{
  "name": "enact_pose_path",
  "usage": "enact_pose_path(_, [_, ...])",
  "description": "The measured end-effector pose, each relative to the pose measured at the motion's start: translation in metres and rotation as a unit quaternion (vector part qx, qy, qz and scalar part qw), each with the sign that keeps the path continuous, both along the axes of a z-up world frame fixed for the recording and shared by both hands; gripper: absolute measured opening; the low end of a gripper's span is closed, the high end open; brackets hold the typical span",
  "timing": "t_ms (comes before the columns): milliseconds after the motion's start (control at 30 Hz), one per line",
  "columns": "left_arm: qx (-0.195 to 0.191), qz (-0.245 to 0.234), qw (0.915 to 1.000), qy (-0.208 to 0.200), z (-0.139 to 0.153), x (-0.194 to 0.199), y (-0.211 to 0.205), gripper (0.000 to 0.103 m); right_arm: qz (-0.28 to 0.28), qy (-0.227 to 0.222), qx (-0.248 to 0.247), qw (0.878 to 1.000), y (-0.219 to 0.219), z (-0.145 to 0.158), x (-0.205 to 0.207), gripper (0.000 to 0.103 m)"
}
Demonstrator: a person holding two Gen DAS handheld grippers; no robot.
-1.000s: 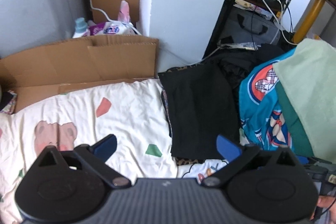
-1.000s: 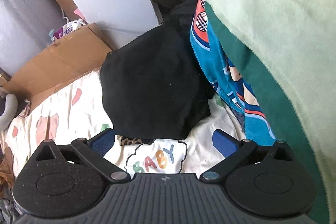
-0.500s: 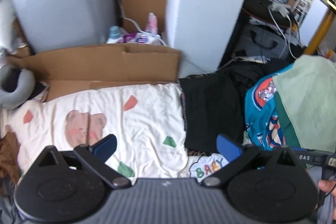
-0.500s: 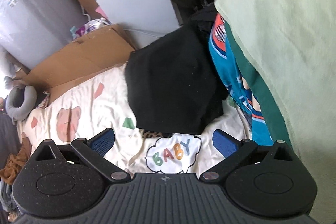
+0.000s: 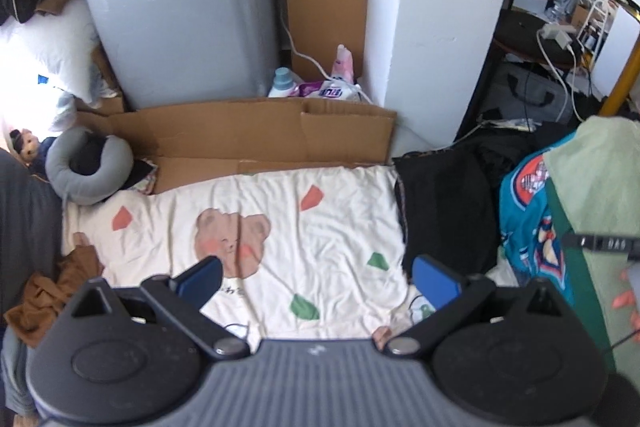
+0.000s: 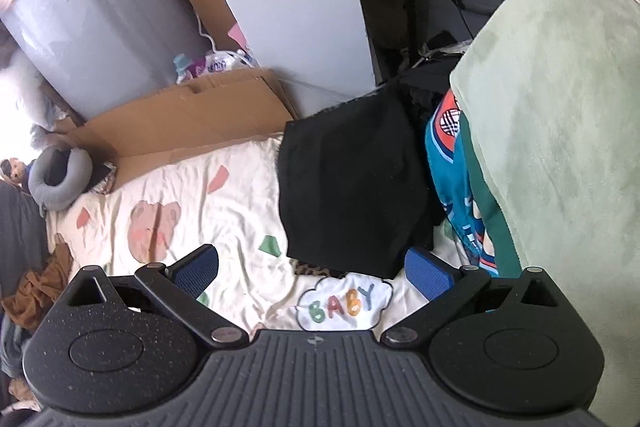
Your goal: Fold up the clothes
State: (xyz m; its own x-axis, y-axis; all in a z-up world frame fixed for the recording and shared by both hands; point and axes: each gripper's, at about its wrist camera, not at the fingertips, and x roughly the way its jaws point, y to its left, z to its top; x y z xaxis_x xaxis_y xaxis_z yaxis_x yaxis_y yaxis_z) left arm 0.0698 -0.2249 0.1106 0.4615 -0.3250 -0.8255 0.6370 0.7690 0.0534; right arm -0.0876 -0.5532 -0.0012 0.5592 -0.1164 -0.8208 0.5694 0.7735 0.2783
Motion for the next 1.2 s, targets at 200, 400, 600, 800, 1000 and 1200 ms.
enact_pose_path(200, [-0.021,0.020,0.9995,-0.010,0.009,-0.012,0.038,0.103,0.004,-0.006,-0.004,1.000,0.021,0.027,0.003,0.102])
enact_pose_path(400, [-0.028,0.041,0.9985,-0.022,0.011,-0.022,0.072,0.103,0.013,-0.016,-0.005,1.000,0.047,0.055,0.008,0.102])
enact_pose_path(600, [-0.021,0.073,0.9965,-0.034,0.003,-0.029,0.102,0.103,0.033,-0.027,0.008,0.999,0.076,0.059,0.013,0.102])
enact_pose_path(800, [-0.027,0.109,0.9933,-0.027,-0.007,-0.038,0.132,0.103,0.053,-0.038,0.022,0.998,0.104,0.059,0.018,0.102])
enact_pose_path(1000, [-0.041,0.147,0.9879,-0.029,-0.020,-0.052,0.157,0.103,0.076,-0.041,0.027,0.996,0.134,0.056,0.016,0.102])
enact_pose_path(1200, [-0.052,0.182,0.9817,-0.019,-0.041,-0.065,0.177,0.103,0.104,-0.038,0.022,0.994,0.163,0.054,0.010,0.102])
